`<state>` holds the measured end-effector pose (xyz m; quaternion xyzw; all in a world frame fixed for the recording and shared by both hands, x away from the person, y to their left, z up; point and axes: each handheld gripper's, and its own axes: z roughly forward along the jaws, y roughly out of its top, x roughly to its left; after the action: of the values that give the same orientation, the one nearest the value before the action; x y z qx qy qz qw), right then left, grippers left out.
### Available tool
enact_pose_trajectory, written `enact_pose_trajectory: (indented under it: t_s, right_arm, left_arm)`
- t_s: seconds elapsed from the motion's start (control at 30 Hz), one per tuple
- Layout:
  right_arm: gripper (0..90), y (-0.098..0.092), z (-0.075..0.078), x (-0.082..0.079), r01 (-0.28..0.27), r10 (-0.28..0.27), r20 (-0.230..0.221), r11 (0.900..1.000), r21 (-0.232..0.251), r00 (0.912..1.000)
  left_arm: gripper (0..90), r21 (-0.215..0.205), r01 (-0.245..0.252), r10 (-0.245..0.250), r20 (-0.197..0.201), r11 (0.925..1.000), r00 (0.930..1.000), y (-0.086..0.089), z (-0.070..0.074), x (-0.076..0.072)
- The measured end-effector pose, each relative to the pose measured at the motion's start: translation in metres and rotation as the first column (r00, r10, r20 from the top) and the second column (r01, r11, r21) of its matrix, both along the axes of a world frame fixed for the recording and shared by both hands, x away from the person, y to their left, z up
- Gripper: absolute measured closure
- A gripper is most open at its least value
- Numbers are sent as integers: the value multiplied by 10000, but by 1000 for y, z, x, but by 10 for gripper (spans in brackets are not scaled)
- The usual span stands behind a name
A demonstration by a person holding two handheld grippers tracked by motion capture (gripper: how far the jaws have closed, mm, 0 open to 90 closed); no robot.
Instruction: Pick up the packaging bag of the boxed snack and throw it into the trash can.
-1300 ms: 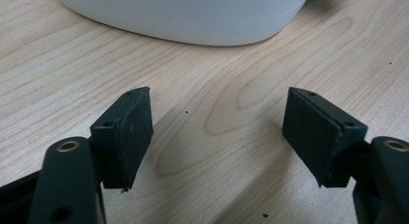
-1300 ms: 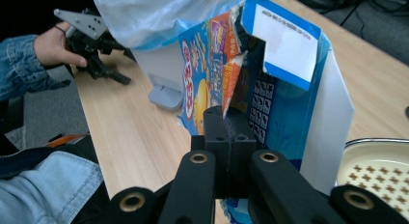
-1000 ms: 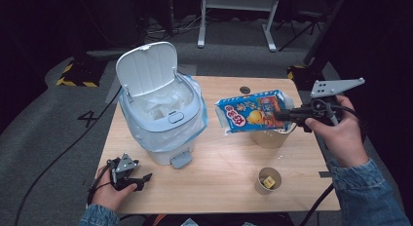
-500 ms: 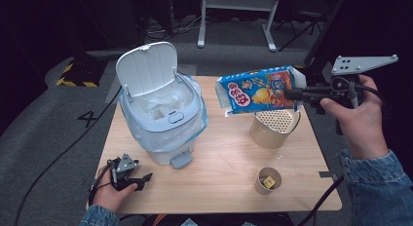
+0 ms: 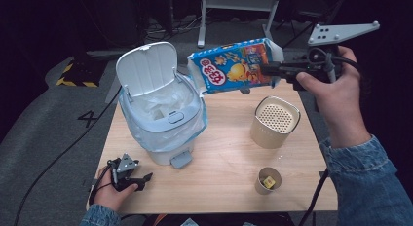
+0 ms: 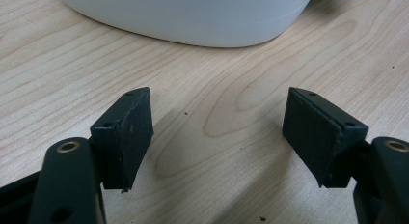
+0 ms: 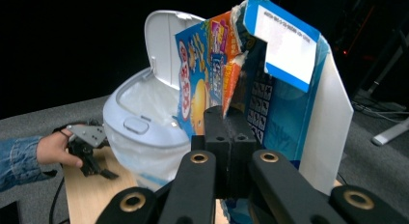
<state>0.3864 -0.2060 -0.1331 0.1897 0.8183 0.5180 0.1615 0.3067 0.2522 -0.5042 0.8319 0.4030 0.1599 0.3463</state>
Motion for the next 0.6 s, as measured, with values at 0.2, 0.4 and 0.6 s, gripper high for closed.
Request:
enact_pose_trajectory:
  t_s: [0.2,0.4,0.6]
  right_arm:
    - [900,27,2,9,-320,319,-23,9995,-15,9995]
    - [900,54,1,18,-477,476,-21,9987,-188,9989]
    - [900,79,-3,27,-506,504,-46,9980,-378,9987]
  left_arm:
    - [266,-37,-25,24,-24,10000,10000,0,0,0]
    - [266,-42,-28,27,-38,10000,10000,0,0,0]
    - [266,-40,-24,24,-28,10000,10000,0,0,0]
